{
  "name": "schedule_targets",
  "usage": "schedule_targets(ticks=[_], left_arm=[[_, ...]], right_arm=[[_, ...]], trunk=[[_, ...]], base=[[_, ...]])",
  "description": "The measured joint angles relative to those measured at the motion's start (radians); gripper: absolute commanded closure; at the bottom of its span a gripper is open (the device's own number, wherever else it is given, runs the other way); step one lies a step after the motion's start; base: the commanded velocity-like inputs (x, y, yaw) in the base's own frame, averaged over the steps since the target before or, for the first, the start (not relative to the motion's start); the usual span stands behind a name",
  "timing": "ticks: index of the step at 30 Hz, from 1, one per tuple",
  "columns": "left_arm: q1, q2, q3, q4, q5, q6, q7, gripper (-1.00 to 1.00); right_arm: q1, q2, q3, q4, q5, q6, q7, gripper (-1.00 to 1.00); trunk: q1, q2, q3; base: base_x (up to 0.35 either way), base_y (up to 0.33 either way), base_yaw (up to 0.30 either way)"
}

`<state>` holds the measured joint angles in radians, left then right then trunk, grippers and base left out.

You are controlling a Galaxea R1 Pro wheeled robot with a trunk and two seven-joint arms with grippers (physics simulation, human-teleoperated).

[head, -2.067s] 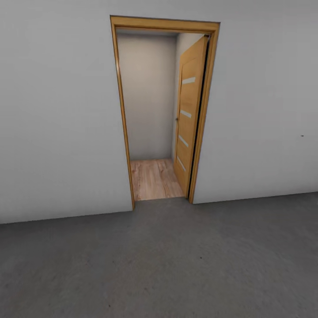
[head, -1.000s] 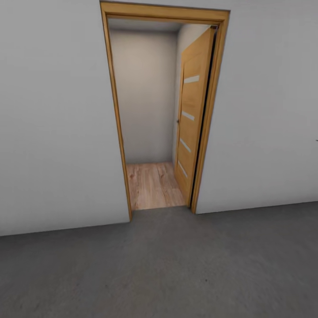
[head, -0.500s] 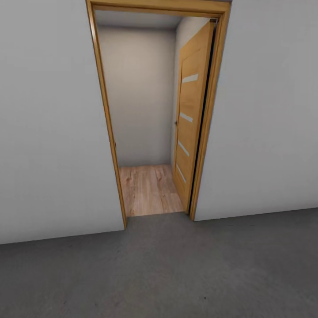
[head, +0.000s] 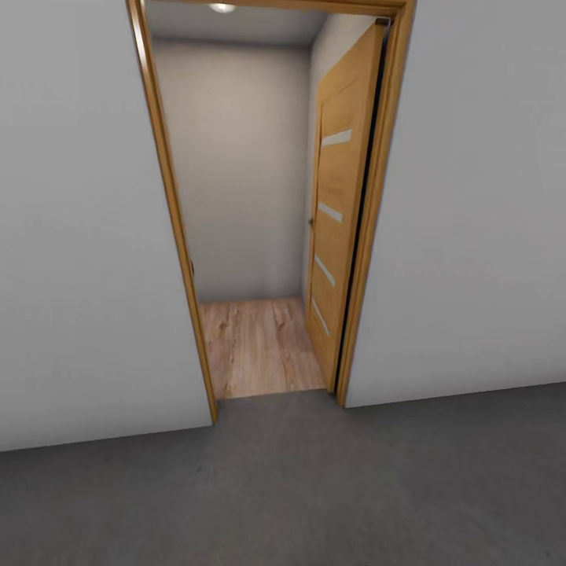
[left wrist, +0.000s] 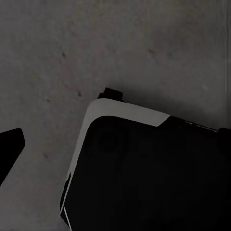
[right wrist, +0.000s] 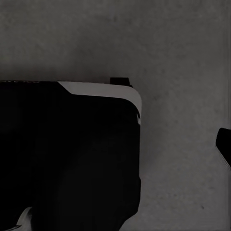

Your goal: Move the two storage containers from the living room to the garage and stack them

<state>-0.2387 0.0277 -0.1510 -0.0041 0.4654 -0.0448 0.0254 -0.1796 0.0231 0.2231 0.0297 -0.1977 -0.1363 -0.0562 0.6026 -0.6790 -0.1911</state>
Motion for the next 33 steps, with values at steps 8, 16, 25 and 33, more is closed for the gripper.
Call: schedule_targets(ticks=[8, 16, 25, 33], left_arm=[[0.0, 0.0, 0.0, 0.0, 0.0, 0.001, 0.0, -1.0], [0.0, 0.0, 0.0, 0.001, 0.001, 0.001, 0.0, -1.0], [0.0, 0.0, 0.0, 0.001, 0.001, 0.002, 0.0, -1.0], [0.0, 0.001, 0.0, 0.0, 0.001, 0.002, 0.001, -1.0]], right_arm=[[0.0, -0.004, -0.001, -0.001, 0.0, -0.004, 0.001, -1.0], [0.0, -0.006, -0.002, -0.001, -0.002, -0.002, 0.004, -1.0], [0.0, -0.008, 0.001, -0.001, 0.002, -0.001, 0.004, -1.0], [0.0, -0.008, 0.001, -0.001, 0.003, -0.002, 0.005, -1.0]], trunk=[[0.0, 0.0, 0.0], [0.0, 0.0, 0.0], [0.0, 0.0, 0.0], [0.0, 0.0, 0.0]], base=[[0.316, -0.003, 0.066], [0.316, -0.013, 0.203], [0.305, -0.125, 0.02], [0.293, -0.202, 0.001]])
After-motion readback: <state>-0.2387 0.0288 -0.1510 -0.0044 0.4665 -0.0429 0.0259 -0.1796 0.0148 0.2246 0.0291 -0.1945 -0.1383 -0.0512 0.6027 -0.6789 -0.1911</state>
